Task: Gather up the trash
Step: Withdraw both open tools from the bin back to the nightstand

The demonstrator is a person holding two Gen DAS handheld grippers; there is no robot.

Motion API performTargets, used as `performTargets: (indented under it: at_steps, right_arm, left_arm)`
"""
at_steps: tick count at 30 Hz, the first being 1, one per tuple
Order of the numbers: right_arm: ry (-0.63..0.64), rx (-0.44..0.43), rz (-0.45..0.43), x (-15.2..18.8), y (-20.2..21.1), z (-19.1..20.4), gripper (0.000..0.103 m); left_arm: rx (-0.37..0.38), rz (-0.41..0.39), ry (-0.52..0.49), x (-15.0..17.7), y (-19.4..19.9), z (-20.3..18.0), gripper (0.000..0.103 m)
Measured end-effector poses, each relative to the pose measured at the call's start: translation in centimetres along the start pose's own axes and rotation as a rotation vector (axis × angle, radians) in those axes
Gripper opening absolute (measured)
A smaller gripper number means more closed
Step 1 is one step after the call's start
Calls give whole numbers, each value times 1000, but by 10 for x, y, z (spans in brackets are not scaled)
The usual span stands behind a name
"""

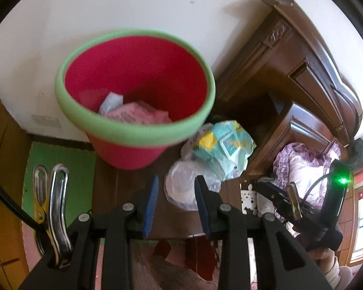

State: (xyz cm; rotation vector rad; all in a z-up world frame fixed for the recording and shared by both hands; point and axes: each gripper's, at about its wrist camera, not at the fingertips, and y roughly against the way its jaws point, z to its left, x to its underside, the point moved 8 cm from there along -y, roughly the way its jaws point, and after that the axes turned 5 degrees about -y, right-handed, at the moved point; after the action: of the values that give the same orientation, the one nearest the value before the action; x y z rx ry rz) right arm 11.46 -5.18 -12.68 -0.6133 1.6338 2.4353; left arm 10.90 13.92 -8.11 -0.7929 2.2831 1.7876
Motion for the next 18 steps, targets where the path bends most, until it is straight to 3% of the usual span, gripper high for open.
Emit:
performTargets:
  at_steps: [8,18]
  right_arm:
    - [6,-17,42,21,-16,-28,29]
    - [-31,19,105,45,-73,-49,30]
  left_arm:
    - [-32,59,14,33,-41,-19,31]
    - [-29,133,7,54,-106,-20,32]
